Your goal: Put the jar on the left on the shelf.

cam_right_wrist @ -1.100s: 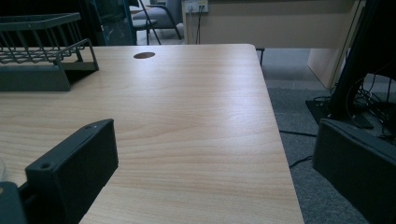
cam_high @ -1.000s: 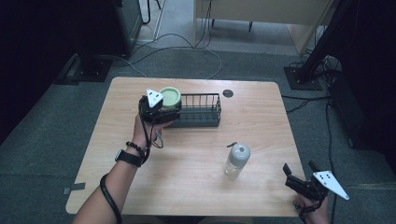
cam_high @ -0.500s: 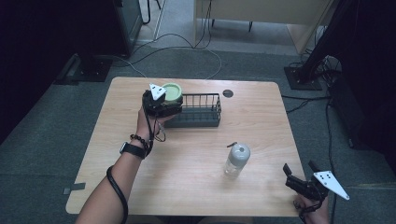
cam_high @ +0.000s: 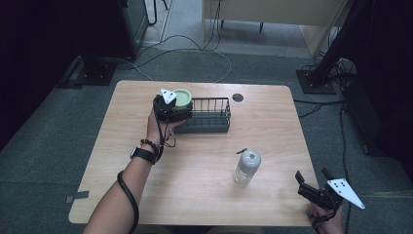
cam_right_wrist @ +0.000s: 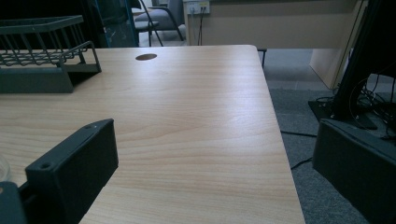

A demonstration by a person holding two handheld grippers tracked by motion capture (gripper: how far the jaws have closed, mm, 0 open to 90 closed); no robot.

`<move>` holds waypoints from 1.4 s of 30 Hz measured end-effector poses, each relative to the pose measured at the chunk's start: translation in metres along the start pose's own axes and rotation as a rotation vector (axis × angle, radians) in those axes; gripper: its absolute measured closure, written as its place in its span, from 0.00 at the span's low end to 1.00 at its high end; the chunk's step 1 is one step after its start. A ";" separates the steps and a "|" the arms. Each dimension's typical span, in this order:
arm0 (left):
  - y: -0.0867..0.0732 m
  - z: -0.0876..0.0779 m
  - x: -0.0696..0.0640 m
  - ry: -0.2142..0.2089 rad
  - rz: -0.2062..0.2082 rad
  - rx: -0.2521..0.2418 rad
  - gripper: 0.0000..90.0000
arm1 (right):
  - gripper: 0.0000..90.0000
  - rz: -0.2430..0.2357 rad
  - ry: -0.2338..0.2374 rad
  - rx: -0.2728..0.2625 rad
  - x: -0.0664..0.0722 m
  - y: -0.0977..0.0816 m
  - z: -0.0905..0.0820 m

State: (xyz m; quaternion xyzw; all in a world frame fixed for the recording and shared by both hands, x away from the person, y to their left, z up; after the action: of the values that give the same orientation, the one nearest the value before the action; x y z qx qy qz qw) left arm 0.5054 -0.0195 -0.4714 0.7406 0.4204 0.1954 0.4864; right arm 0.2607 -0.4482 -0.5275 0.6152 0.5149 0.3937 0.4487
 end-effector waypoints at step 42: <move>-0.012 0.007 -0.001 0.009 0.055 0.057 0.02 | 0.00 -0.001 0.000 -0.001 0.000 0.000 0.000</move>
State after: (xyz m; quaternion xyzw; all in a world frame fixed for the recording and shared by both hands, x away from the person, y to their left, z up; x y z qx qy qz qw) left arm 0.5044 -0.0218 -0.4855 0.7646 0.4072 0.2000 0.4578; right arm 0.2604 -0.4480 -0.5275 0.6147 0.5150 0.3938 0.4493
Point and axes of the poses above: each handheld gripper's, and its own axes: z roughly forward along the jaws, y roughly out of its top, x roughly to its left, the point moved 9 cm from there along z, roughly forward along the jaws, and after that the axes turned 15 degrees about -y, right-handed, at the moved point
